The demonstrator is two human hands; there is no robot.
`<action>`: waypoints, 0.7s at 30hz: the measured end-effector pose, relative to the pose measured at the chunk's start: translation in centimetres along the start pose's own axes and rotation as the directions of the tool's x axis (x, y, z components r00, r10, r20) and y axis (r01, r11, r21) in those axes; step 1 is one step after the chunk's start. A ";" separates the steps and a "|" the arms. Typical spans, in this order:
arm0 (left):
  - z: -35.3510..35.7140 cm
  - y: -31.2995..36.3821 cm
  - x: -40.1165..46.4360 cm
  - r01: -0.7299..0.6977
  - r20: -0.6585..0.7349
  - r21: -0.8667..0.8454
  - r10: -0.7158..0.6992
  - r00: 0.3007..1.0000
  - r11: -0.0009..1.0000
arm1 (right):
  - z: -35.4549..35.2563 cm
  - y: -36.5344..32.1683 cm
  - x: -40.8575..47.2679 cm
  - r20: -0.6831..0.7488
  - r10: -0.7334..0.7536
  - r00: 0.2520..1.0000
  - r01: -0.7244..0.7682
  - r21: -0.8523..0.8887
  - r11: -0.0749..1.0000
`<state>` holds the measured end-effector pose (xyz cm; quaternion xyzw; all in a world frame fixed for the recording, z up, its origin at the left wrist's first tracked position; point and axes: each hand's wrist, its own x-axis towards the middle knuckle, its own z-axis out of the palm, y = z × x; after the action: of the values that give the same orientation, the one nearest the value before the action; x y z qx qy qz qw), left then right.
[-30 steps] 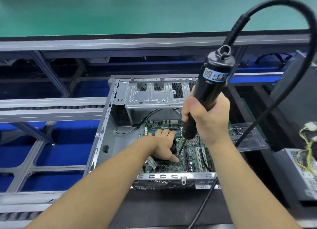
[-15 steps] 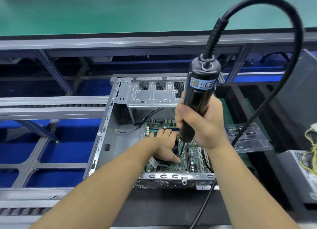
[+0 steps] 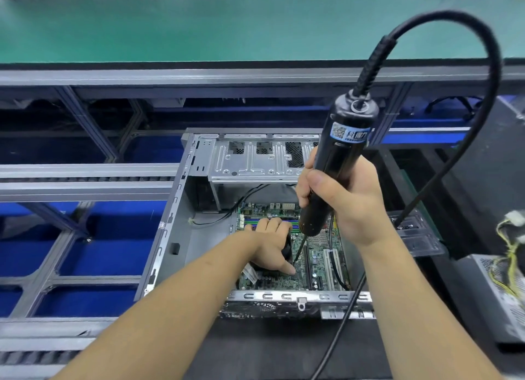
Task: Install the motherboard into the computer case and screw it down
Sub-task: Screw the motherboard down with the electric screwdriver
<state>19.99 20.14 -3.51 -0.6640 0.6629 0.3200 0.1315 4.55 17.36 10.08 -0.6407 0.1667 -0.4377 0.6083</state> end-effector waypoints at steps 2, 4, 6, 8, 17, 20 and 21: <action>-0.1 0.0 -0.1 -0.004 0.000 -0.005 0.004 1.000 1.000 | 0.0 -0.2 0.1 0.021 -0.004 1.000 0.005 -0.014 1.000; -0.1 0.1 -0.1 -0.005 0.002 -0.011 0.005 1.000 1.000 | 0.0 -0.2 0.1 0.035 -0.002 0.999 0.003 -0.028 1.000; -0.1 0.1 -0.2 -0.002 -0.002 -0.012 0.002 1.000 1.000 | 0.1 -0.3 0.1 0.038 -0.002 0.999 0.004 -0.036 0.999; 0.0 0.2 -0.2 0.007 0.000 -0.012 -0.007 1.000 1.000 | 0.2 -0.3 0.0 0.037 -0.002 0.999 0.003 -0.033 0.999; 0.2 0.2 -0.2 0.001 -0.003 0.012 -0.001 1.000 1.000 | 0.3 -0.1 -0.5 0.052 0.003 0.999 -0.002 -0.018 1.000; 0.0 0.1 -0.2 -0.002 0.000 0.004 0.002 1.000 1.000 | 0.2 -0.1 -0.2 0.031 0.026 0.999 -0.027 0.018 0.999; -0.1 0.1 -0.2 -0.001 0.002 0.001 0.001 1.000 1.000 | 0.2 -0.1 -0.2 0.018 0.032 0.999 -0.032 0.019 0.999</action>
<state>19.91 20.23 -3.31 -0.6634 0.6632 0.3202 0.1323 4.53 17.63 10.17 -0.6361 0.1673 -0.4238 0.6227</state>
